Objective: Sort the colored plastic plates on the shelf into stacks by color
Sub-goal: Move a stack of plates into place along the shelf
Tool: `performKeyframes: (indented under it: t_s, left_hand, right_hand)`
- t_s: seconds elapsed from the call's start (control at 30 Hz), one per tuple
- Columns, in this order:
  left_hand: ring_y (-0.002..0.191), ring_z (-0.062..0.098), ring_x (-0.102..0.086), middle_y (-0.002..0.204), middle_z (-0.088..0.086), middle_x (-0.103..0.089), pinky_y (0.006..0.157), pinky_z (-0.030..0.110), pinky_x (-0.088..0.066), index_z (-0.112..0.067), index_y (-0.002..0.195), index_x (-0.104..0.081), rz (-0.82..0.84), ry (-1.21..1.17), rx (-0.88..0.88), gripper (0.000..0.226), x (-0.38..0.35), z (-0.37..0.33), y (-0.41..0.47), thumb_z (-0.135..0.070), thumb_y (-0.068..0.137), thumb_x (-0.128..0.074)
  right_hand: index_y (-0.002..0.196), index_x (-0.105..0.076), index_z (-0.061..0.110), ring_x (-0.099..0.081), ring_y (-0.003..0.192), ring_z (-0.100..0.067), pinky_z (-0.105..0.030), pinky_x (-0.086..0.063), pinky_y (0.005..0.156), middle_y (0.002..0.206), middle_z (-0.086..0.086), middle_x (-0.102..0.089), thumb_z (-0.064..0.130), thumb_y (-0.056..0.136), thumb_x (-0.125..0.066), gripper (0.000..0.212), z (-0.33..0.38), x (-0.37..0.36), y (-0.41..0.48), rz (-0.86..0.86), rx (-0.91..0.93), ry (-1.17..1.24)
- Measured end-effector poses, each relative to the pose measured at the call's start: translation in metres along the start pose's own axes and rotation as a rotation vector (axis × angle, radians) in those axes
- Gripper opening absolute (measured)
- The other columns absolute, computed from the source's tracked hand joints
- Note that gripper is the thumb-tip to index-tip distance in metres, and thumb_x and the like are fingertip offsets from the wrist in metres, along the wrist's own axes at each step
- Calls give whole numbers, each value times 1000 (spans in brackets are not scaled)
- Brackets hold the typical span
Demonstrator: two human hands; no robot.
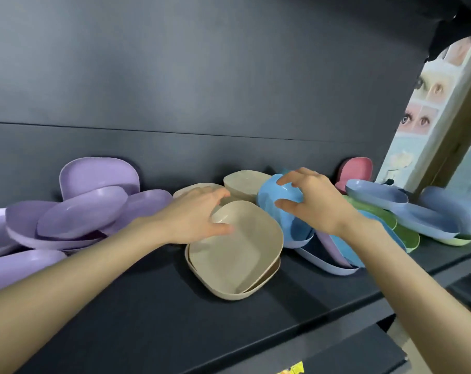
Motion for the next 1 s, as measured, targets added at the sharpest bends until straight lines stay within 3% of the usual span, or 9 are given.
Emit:
performKeyframes:
  t_s: [0.23, 0.37, 0.47, 0.67, 0.77, 0.83, 1.0]
  left_hand:
    - [110, 4, -46, 115, -18, -46, 92, 23, -40, -35, 131, -37, 37, -190, 205, 73, -18, -5, 12, -42, 70, -78]
    - [107, 7, -51, 108, -18, -51, 89, 16, -41, -28, 136, -37, 62, -315, 337, 83, -26, 4, 15, -34, 67, -82]
    - [93, -1, -54, 101, -19, -53, 78, 10, -40, -33, 129, -43, 50, -359, 371, 74, -24, 5, 18, -28, 67, -83]
    - [87, 6, -57, 96, -9, -61, 81, 19, -45, -34, 108, -56, -37, -387, 352, 55, -22, 10, 29, -22, 64, -86]
    - [82, -1, -59, 92, -10, -66, 84, 28, -50, -28, 94, -65, -58, -386, 323, 35, -22, 8, 32, -20, 66, -84]
    - [75, 1, -61, 87, -6, -69, 82, 33, -52, -19, 86, -68, -64, -404, 313, 24, -22, 7, 35, -19, 68, -83]
    - [58, -1, -56, 76, 3, -67, 65, 21, -49, -7, 76, -65, -155, -430, 302, 16, -13, 9, 38, -17, 74, -78]
  right_hand:
    - [130, -49, 17, -41, 110, -25, -20, -28, 85, 126, -1, -50, 26, 81, -72, 56, -42, 0, 24, -23, 188, 69]
    - [135, -43, 20, -37, 119, -23, -33, -29, 101, 129, 1, -50, 33, 76, -75, 69, -52, -7, 43, 62, 240, 111]
    - [134, -44, 23, -35, 118, -19, -33, -23, 101, 129, 5, -52, 35, 74, -77, 70, -56, -14, 55, 114, 270, 132]
    - [124, -54, 27, -28, 104, -11, -24, -20, 92, 113, 11, -54, 30, 75, -77, 54, -60, -24, 71, 174, 296, 241]
    - [106, -62, 27, -40, 104, -17, -31, -30, 99, 99, 12, -59, 30, 72, -79, 38, -61, -28, 80, 174, 304, 272]
    - [95, -63, 27, -47, 99, -22, -34, -36, 95, 92, 11, -61, 30, 71, -79, 29, -61, -29, 85, 173, 305, 296]
    - [86, -63, 19, -47, 82, -20, -26, -33, 76, 96, 2, -66, 24, 74, -78, 19, -61, -31, 94, 154, 300, 339]
Point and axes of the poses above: each hand's wrist, its own y-axis towards the middle knuckle, its own x-axis out of the back of the hand, z = x × y, the point moved 5 cm from there along y, towards the middle knuckle
